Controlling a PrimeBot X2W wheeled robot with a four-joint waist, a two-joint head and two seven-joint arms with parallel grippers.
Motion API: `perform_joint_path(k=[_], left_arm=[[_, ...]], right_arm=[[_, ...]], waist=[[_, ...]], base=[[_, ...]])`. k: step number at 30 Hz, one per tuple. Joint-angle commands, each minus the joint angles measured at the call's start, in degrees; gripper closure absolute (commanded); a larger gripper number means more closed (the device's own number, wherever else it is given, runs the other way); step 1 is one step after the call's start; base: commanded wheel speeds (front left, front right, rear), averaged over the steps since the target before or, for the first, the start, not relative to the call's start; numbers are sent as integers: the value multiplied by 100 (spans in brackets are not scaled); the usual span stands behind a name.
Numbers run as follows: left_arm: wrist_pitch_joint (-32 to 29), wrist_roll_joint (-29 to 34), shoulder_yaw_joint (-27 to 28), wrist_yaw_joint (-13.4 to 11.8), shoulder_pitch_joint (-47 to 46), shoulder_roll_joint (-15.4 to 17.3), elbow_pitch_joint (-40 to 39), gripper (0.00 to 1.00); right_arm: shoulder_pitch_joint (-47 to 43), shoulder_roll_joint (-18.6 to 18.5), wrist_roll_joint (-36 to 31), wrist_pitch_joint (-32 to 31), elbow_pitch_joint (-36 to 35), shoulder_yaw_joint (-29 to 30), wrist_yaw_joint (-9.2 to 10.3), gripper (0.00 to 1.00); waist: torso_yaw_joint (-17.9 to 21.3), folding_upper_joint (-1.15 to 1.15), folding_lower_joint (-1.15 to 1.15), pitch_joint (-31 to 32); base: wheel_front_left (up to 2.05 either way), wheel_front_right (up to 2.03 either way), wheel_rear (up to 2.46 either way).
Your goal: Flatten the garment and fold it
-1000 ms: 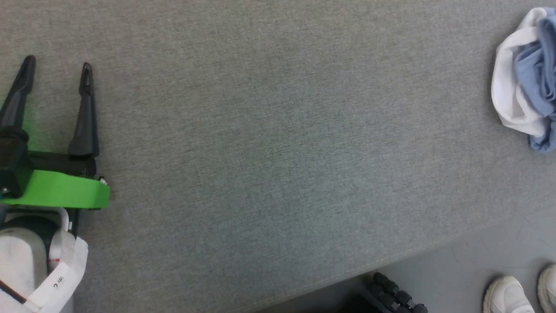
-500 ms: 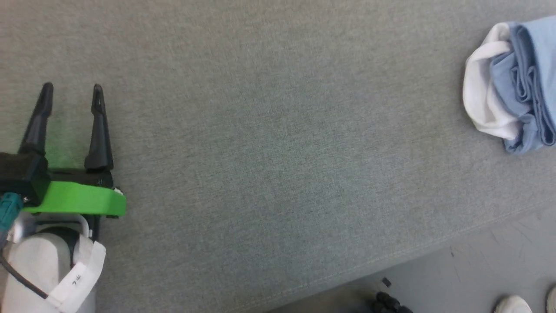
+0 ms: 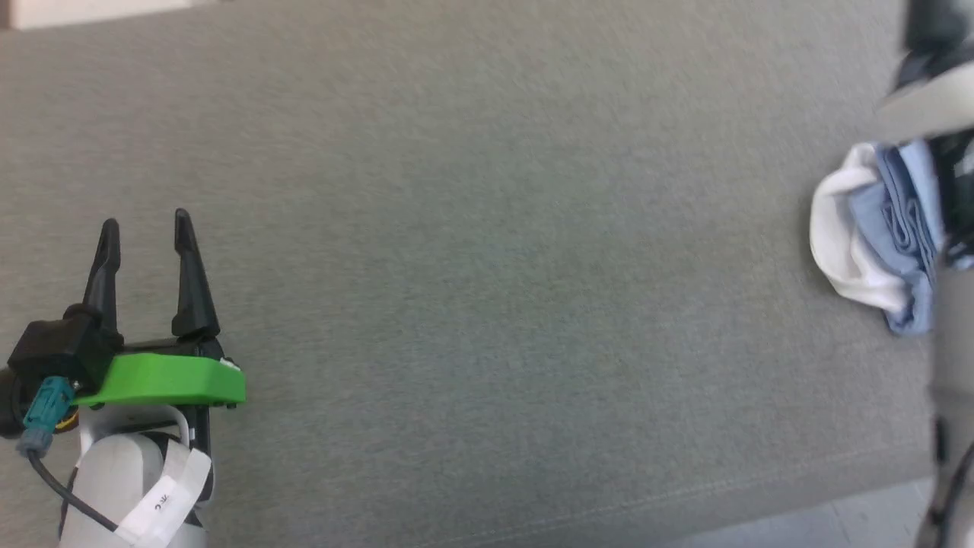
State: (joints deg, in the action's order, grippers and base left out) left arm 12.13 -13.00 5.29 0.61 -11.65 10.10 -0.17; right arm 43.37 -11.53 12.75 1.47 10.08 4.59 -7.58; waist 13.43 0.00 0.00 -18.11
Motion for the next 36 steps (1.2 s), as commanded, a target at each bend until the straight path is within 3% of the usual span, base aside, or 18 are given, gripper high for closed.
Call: perform_joint_path(k=[1, 6, 12, 25, 36], left_arm=[[61, -54, 36, -52, 64, -44, 56, 0], [185, -124, 38, -100, 57, -210, 268, 0], [260, -130, 11, -114, 119, -346, 412, 0], [281, -13, -356, 35, 388, -460, 901, 0], [242, 200, -672, 90, 447, -385, 1360, 0]], right_arm=[[-207, 159, -79, 192, -51, -42, 9, 0], [-1024, 617, -218, 711, -90, -133, 9, 0], [-1872, 822, -287, 1094, -12, -68, 9, 0], [-3320, 864, -275, 1279, 143, -75, 9, 0], [-3749, 865, -526, 1236, 75, -18, 9, 0]], waist=[[-688, 0, 0, 749], [-1040, 0, 0, 1059], [-1315, 0, 0, 1321], [-1308, 0, 0, 1581], [-1288, 0, 0, 1582]], base=[[0, 0, 0], [0, 0, 0], [0, 0, 0], [0, 0, 0], [0, 0, 0]])
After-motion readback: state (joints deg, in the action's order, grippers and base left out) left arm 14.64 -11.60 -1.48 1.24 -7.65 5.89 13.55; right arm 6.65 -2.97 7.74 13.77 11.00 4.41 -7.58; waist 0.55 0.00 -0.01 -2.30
